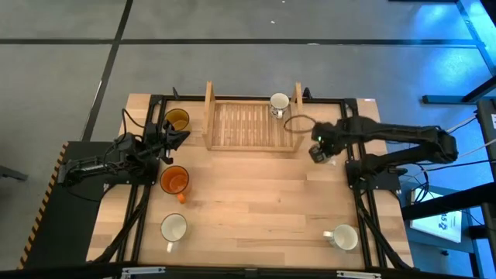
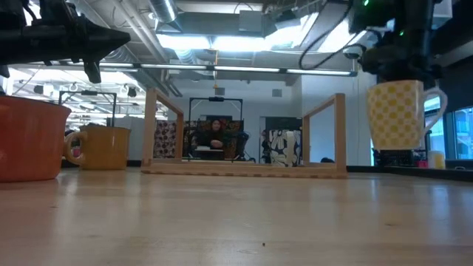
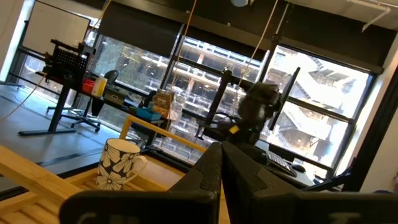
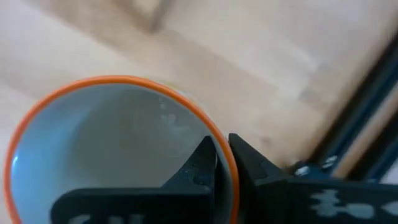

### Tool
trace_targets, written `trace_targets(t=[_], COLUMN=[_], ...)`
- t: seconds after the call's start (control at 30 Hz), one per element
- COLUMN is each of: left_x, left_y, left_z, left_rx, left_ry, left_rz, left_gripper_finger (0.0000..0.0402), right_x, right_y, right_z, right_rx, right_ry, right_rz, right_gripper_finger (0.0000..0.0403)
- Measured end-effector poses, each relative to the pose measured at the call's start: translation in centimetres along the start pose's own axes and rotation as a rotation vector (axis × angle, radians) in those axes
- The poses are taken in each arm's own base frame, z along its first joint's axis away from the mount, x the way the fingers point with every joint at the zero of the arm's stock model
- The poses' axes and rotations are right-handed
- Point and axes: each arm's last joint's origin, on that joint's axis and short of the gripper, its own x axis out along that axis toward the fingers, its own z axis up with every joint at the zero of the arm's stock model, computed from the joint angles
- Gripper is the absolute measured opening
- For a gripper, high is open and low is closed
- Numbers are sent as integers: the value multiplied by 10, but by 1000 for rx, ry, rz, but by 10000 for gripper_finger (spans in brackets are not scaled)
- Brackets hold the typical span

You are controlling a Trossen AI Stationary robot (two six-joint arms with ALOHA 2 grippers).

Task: Place coffee mugs
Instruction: Put the yellow patterned mug on the shelf

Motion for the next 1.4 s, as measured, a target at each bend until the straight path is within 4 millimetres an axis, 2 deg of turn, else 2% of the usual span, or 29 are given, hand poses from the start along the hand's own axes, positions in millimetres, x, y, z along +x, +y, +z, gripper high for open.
trace_targets(t=[0.17, 0.3, 0.6, 0.77, 1.0, 1.4], left_x=[0, 0, 0, 0, 0, 0], left_y=[1, 2, 2, 2, 3, 3], left_z=[1, 1, 1, 1, 1, 1], left_rx=[-5, -6, -8, -8, -31, -32], left_ry=[-19, -27, -33, -33, -45, -39], left_rz=[47, 67, 80, 80, 103, 105], left_gripper_finger=[4, 4, 4, 4, 4, 4], right_x=[5, 19, 38, 46, 58, 69], right_y=[37, 65, 130, 157, 170, 169], right_z=[-15, -16, 5, 19, 34, 33], right_rx=[-19, 2, 19, 25, 25, 22], right_ry=[-61, -56, -12, -22, -37, -27], right_rz=[108, 165, 106, 90, 73, 37], right_gripper_finger=[4, 5, 5, 8, 9, 17])
